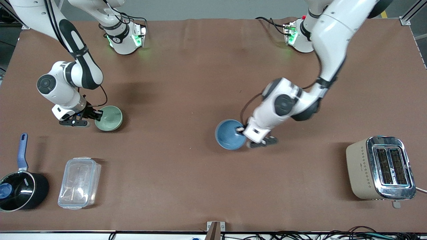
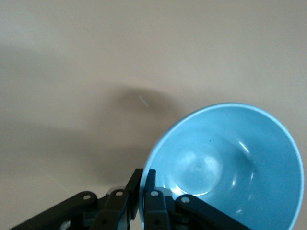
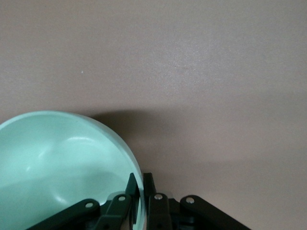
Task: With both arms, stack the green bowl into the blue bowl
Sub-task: 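Lift the green bowl with the right gripper while the left gripper slides the blue bowl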
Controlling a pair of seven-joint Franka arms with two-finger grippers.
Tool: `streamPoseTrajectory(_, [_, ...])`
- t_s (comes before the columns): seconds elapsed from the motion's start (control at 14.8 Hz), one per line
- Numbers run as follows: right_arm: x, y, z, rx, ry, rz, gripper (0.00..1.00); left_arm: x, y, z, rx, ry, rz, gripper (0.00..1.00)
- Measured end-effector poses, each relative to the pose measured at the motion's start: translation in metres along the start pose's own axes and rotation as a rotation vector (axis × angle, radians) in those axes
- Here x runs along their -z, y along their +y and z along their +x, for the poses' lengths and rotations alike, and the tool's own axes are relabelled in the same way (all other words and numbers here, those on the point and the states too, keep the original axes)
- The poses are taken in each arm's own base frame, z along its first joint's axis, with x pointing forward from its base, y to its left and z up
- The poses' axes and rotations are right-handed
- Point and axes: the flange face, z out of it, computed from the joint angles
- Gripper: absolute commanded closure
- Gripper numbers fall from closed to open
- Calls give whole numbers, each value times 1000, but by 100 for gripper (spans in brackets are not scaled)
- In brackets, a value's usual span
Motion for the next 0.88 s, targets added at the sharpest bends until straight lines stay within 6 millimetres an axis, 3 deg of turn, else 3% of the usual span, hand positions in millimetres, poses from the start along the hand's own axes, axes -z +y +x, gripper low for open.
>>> streamPoseTrajectory(0.14, [24,0,14,-4,-45,8,100,-27,34,-38,27,-18,15,98])
streamPoseTrajectory(0.27, [71,0,37,-4,-112,20,100,-50,47,-53,17,-14,44,92])
streamPoseTrajectory(0.41, [124,-3,59,-15,-141,25,100,-69,48,-56,5,-5,74,73])
streamPoseTrajectory(0.47, [146,-11,68,-28,-145,26,100,-74,50,-57,1,0,75,50])
streamPoseTrajectory(0.54, [162,-26,73,-46,-147,25,100,-74,55,-55,-1,6,67,10])
streamPoseTrajectory(0.61, [170,-47,76,-68,-151,24,100,-68,59,-50,2,18,54,0])
streamPoseTrajectory(0.75, [179,-109,74,-135,-155,17,100,-40,67,-29,19,60,22,0])
streamPoseTrajectory(0.88, [190,-185,64,-200,-141,15,100,7,67,1,47,110,29,0])
